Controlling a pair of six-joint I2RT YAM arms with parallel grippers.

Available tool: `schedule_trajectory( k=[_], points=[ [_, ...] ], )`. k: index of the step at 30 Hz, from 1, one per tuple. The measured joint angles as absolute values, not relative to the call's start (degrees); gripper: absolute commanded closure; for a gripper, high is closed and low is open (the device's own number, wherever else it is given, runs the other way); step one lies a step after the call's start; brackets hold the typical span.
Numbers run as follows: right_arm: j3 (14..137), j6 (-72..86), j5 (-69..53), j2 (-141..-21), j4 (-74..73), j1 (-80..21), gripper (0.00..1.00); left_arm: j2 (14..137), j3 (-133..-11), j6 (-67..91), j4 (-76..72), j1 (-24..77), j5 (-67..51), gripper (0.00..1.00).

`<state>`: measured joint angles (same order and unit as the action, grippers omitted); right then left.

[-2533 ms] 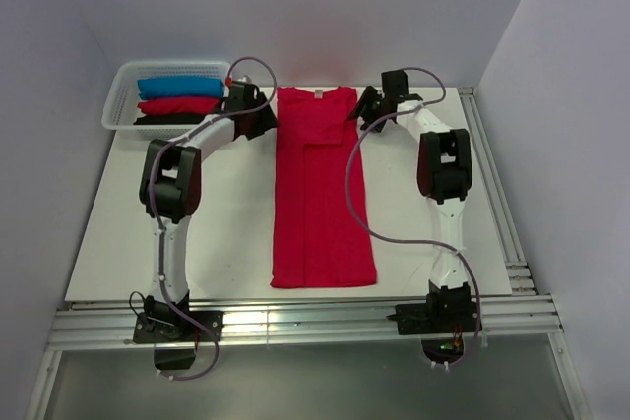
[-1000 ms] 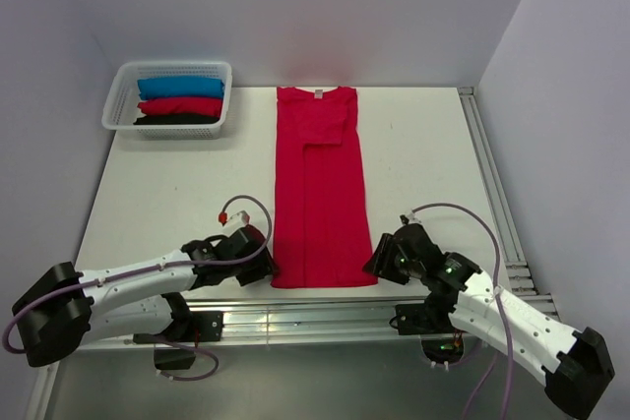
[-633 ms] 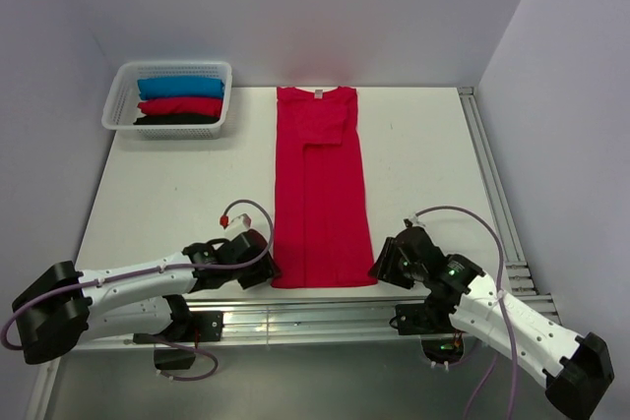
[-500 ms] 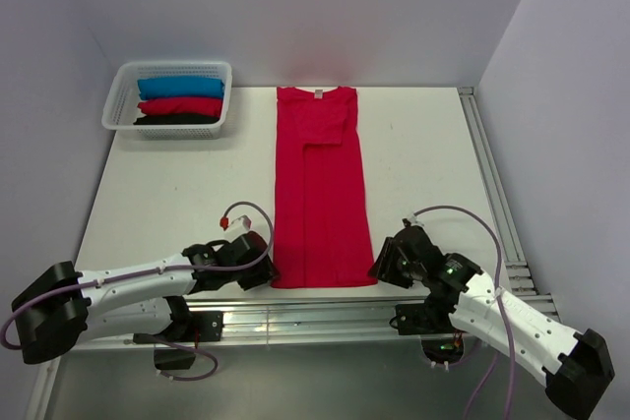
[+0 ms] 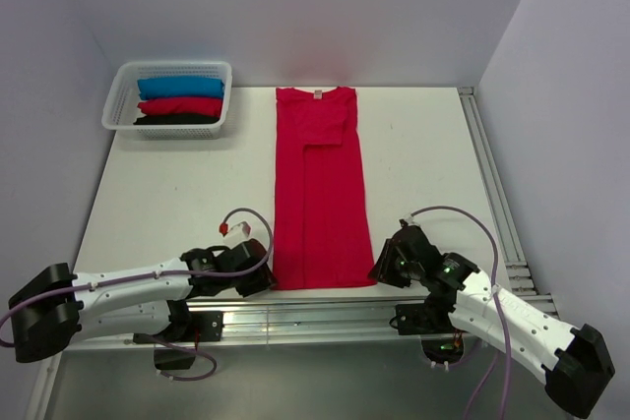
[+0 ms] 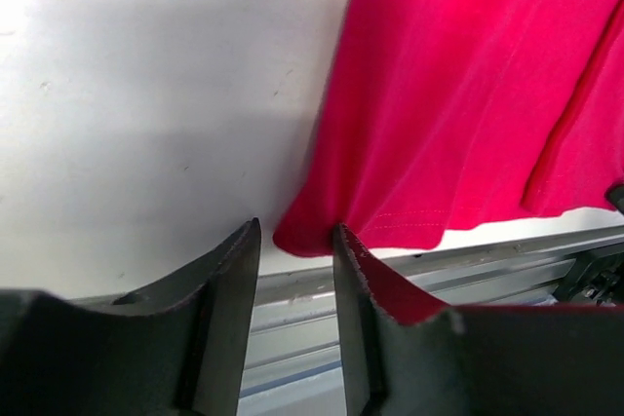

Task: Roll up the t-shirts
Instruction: Fold the tshirt

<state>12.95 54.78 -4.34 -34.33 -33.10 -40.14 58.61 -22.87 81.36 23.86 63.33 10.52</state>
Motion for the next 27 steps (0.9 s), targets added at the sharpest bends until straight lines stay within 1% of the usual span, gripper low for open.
schedule_trajectory(
  k=[2, 9, 14, 15, 16, 22, 27],
  points=[
    [12.95, 54.68, -4.43, -34.33, -33.10, -40.14, 0.69, 57.69, -22.83, 81.97, 25.15, 63.72, 10.90, 0.57],
    [12.93, 54.59, -4.82, -35.11, -32.84, -40.14, 0.71, 53.95, -21.39, 82.41, 26.55, 64.71, 11.92, 0.60],
    [12.82, 54.59, -5.28, -35.22, -32.53, -40.14, 0.71, 54.61, -20.80, 82.54, 25.36, 64.79, 11.92, 0.60],
    [12.80, 54.59, -5.34, -35.24, -32.49, -40.14, 0.71, 54.81, -20.80, 82.56, 24.86, 64.86, 11.94, 0.60],
    [12.80, 54.59, -5.39, -35.27, -32.47, -40.14, 0.71, 54.98, -20.80, 82.63, 24.60, 64.95, 11.99, 0.56],
    [12.80, 54.59, -5.41, -35.40, -32.34, -40.14, 0.71, 54.52, -21.76, 82.78, 26.70, 65.19, 13.63, 0.48],
    [12.80, 54.57, -5.41, -35.40, -32.34, -40.14, 0.71, 53.82, -22.85, 82.24, 29.19, 65.23, 14.92, 0.45]
  ],
)
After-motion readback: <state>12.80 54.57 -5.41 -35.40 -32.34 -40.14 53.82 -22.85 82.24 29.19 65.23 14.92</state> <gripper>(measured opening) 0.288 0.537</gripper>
